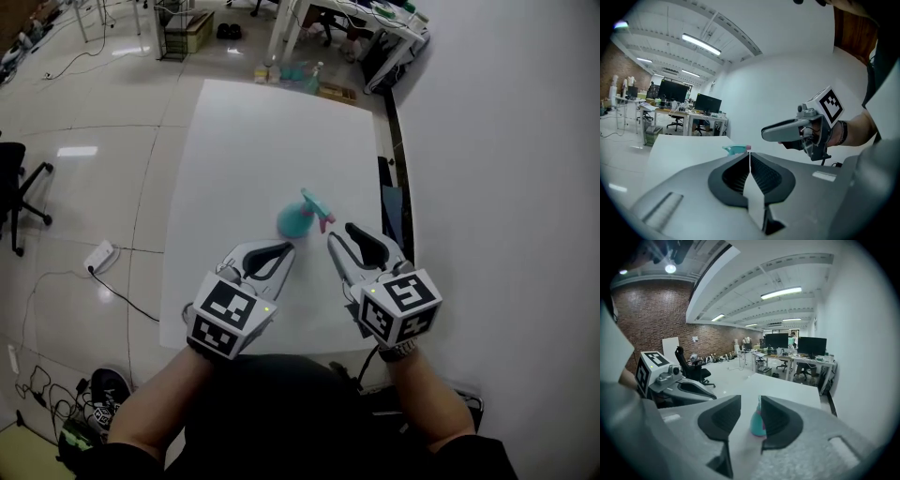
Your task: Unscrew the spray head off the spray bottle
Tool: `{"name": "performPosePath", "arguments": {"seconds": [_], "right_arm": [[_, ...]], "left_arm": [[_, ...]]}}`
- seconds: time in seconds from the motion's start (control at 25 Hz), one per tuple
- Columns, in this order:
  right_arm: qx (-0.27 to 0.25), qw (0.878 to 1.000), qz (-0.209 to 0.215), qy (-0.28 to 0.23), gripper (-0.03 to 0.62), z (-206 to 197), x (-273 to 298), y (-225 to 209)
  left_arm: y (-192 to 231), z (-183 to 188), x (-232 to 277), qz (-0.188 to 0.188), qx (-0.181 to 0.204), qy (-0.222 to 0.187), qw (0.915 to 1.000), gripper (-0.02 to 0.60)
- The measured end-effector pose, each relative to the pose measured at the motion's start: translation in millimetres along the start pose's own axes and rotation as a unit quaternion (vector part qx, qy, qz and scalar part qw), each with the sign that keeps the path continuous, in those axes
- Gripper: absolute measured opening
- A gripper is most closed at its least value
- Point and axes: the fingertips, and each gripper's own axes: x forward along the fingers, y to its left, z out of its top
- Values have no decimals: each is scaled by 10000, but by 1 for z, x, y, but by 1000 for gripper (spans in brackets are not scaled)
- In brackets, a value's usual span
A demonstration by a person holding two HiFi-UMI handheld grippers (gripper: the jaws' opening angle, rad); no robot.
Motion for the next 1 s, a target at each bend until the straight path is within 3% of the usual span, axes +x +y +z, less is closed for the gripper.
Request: {"name": "performPosePath", "arguments": {"seconds": [0.36, 0.76, 1.0], "right_arm": [[-398, 9981, 237, 403, 201, -7, 30, -8], [-1003, 9877, 525, 1076, 223, -15, 64, -8], [-1104, 9828, 558, 1369, 239, -27, 79, -7]], "left_arm": [[12, -8, 1, 413, -65, 78, 9991, 35], [19, -21, 3, 531, -80, 200, 9984, 61], [25, -25, 4, 576, 21, 263, 9980, 98]]}}
